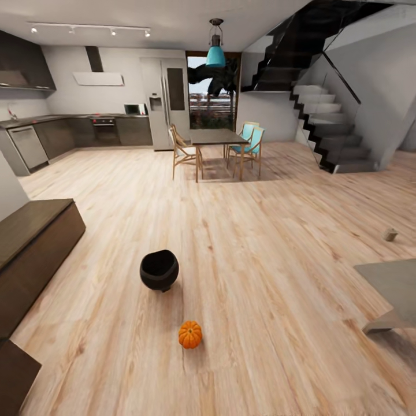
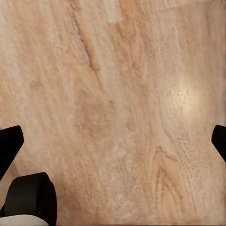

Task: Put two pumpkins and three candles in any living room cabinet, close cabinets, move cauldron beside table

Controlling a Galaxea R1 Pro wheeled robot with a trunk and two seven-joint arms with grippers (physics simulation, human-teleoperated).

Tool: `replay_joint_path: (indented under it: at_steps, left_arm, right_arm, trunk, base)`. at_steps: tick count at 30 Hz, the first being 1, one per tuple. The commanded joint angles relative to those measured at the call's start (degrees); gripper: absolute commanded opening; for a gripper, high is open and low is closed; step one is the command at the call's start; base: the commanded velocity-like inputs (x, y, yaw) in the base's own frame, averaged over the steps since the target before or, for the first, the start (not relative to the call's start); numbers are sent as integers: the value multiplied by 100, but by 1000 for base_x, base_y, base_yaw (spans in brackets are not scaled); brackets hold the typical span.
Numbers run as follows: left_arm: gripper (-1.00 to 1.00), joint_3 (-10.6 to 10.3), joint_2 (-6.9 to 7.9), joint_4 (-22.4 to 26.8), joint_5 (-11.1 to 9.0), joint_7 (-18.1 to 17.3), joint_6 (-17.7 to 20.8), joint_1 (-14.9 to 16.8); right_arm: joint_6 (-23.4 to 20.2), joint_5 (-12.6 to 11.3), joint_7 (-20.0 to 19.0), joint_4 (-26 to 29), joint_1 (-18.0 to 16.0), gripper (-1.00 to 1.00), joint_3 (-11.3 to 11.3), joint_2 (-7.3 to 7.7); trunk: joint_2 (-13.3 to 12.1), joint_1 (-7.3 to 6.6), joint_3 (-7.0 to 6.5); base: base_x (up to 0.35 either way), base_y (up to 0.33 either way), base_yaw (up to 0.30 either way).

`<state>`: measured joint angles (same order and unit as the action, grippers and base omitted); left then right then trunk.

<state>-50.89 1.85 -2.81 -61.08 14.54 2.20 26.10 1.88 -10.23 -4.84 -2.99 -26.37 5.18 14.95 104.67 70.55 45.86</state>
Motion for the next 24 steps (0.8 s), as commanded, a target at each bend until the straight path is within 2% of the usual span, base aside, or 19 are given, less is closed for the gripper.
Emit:
replay_joint_path:
  at_steps: [1,24]
  left_arm:
    - [100,0,0,0,0,2,0,0]
    - [100,0,0,0,0,3,0,0]
  right_arm:
    - [-8,-4,70,0,0,100,-3,-1]
    - [53,16,168,0,2,100,-9,-1]
  trunk:
    - [0,0,-5]
    - [0,0,-65]
  base:
    - [0,0,-272]
    - [0,0,-268]
